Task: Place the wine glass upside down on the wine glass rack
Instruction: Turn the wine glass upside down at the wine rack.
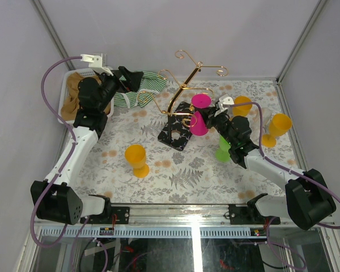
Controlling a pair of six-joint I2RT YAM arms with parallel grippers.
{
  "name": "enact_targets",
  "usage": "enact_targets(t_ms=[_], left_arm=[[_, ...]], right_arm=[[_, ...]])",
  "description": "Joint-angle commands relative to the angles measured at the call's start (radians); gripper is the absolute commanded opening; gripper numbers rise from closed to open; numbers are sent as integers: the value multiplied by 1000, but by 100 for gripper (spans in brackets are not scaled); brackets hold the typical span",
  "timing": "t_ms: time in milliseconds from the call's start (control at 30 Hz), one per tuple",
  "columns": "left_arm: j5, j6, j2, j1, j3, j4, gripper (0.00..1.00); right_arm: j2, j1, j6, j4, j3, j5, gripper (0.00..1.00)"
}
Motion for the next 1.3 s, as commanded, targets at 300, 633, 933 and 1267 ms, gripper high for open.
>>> enact_targets(t_ms=[300, 633, 933, 1267], left_arm=[[-12, 23, -10, 1, 21, 56, 100], [-10, 27, -7, 1, 29, 51, 100], [-9, 30, -7, 1, 27, 50, 100], [-10, 29, -4, 1, 32, 52, 100]], right_arm=[[-18, 8, 0, 30, 40, 30, 0], [-15, 7, 1, 29, 42, 31, 0], [-13, 8, 0, 24, 43, 32, 0], [-13, 9, -4, 20, 47, 34, 0]])
